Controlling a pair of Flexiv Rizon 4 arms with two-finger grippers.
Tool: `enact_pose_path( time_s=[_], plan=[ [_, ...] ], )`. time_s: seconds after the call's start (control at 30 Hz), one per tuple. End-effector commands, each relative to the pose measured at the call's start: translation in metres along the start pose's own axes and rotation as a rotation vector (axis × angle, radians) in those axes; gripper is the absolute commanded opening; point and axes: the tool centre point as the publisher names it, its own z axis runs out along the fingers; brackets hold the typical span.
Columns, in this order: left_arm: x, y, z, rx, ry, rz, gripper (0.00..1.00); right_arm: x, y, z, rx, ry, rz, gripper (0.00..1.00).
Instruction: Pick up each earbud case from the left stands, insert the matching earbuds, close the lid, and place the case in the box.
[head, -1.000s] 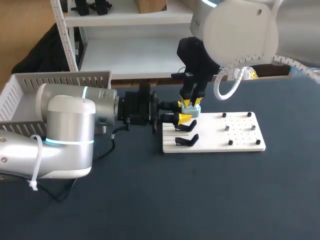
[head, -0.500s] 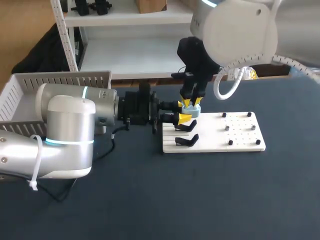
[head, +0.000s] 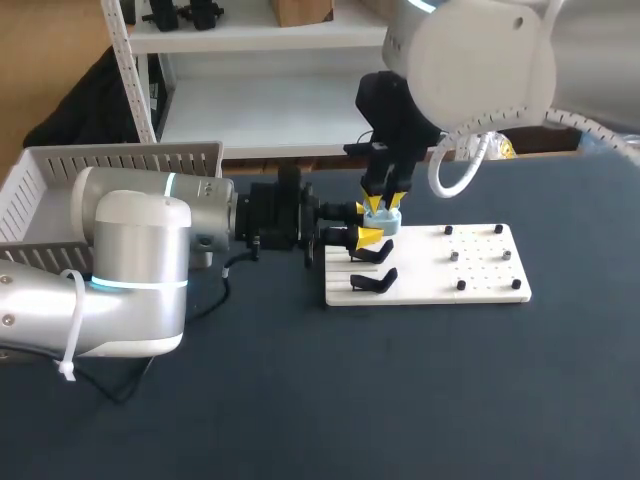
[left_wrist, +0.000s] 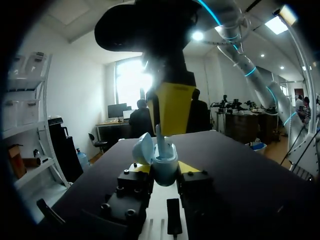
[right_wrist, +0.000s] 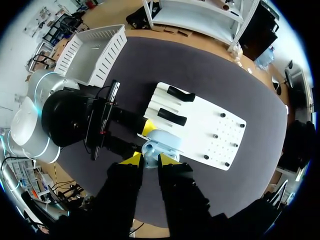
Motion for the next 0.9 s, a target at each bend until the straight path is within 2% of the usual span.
enact_pose_path(
  time_s=[0.03,0.9],
  plan=[
    [0.0004,-0.0015,0.0009,-0.007,-0.001,0.002,0.0,-0.0025,0.0004,0.0009,-0.001,0.003,-0.002,0.0],
    [0.0004,-0.0015,0.0009,-0.007,-0.001,0.002,0.0,-0.0021,0.0031,0.0032,-0.007,0.002,-0.008,0.0]
  ],
)
